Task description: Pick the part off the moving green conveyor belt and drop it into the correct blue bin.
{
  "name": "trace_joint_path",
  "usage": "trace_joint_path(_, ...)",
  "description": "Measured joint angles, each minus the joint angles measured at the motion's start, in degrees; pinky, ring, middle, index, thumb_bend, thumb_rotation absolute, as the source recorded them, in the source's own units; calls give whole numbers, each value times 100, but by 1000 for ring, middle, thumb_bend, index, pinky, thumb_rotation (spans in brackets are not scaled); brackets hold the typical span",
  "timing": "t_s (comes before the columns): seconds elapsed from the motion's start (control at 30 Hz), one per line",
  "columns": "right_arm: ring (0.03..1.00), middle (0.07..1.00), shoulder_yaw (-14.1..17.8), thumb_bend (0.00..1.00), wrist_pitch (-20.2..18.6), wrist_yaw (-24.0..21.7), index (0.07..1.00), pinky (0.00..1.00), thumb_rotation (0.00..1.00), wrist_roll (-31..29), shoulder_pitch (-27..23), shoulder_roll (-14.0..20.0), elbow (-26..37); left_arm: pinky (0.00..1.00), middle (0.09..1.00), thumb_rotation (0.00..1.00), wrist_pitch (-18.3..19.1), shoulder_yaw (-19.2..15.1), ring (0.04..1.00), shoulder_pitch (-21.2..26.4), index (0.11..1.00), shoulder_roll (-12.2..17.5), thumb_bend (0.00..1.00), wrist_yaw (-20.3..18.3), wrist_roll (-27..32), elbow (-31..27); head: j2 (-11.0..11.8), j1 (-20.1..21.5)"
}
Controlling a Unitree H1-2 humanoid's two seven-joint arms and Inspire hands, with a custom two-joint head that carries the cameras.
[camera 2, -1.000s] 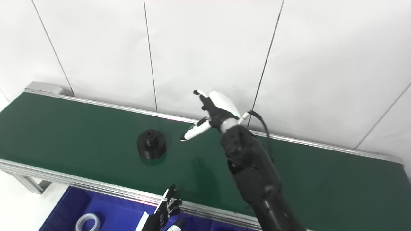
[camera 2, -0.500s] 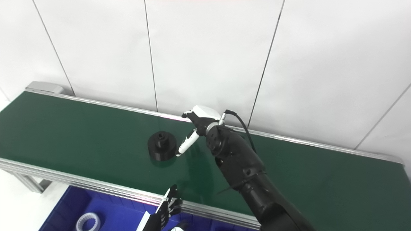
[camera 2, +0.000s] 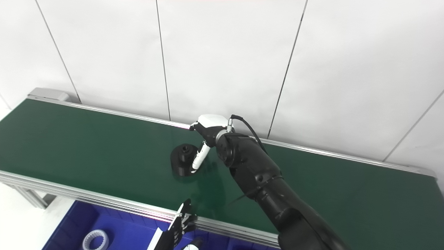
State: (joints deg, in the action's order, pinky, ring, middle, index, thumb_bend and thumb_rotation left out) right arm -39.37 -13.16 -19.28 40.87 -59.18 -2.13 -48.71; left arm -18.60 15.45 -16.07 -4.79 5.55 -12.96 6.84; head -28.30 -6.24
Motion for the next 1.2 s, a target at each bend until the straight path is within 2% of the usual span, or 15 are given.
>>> trace_joint_path(0.13,887,974,-15,1000,12,0,893,606,220,0,-29,11,-8,911,1000,654,4,3,995,0,1000,0,562,9,-5,-1,-35,-26)
trace_joint_path(0.23,839,960,-18,1000,17,-39,880,582,208,-1,-31,11,-15,948,1000,654,4,5,1000,0,1000,0,561,10,-5,-2,-70,-61)
trace_joint_path(0.3,805,938,-44,1000,17,-143,876,547,213,2,-31,10,-52,920,1000,660,11,7,998,-1,1000,1,568,12,-20,-7,-97,-88)
trace_joint_path(0.37,790,925,-137,1000,17,-226,867,537,208,32,-31,10,-137,887,1000,659,23,10,989,-3,1000,1,572,15,-30,-11,-123,-88)
trace_joint_path(0.5,769,887,-395,1000,17,-263,838,548,182,162,-4,11,-195,883,1000,651,61,31,989,-22,1000,8,558,44,-110,-34,-141,-88)
trace_joint_path(0.57,651,782,-500,973,21,-275,813,478,150,224,4,10,-307,892,1000,647,74,49,992,-22,1000,15,555,56,-111,-35,-158,-97)
trace_joint_path(0.6,528,668,-565,938,30,-301,810,391,119,250,6,6,-392,897,1000,650,77,61,994,-22,1000,21,556,60,-113,-37,-176,-105)
trace_joint_path(0.63,406,555,-607,722,44,-309,831,303,48,268,26,7,-442,895,1000,651,81,72,993,-21,1000,26,559,61,-115,-38,-176,-114)
trace_joint_path(0.67,325,500,-624,622,66,-288,850,240,15,296,30,11,-467,892,1000,648,87,78,991,-21,1000,29,560,69,-126,-42,-184,-114)
trace_joint_path(0.77,270,476,-680,584,107,-216,857,196,3,355,33,51,-474,891,1000,646,105,103,991,-21,1000,42,560,86,-129,-61,-193,-114)
trace_joint_path(0.9,301,476,-761,570,146,-187,836,220,0,475,38,64,-475,882,1000,646,135,121,990,-24,1000,50,562,96,-128,-81,-211,-114)
trace_joint_path(1.0,288,474,-768,568,184,-188,837,215,0,500,40,97,-474,907,1000,657,157,133,996,-28,1000,56,563,97,-127,-95,-202,-114)
trace_joint_path(1.17,320,479,-673,569,189,-146,847,240,0,501,76,137,-473,892,1000,668,175,146,985,-28,1000,62,581,98,-127,-103,-202,-105)
trace_joint_path(1.2,395,486,-635,567,189,-104,848,292,0,501,94,143,-471,895,1000,670,175,148,987,-28,1000,62,582,99,-127,-103,-202,-97)
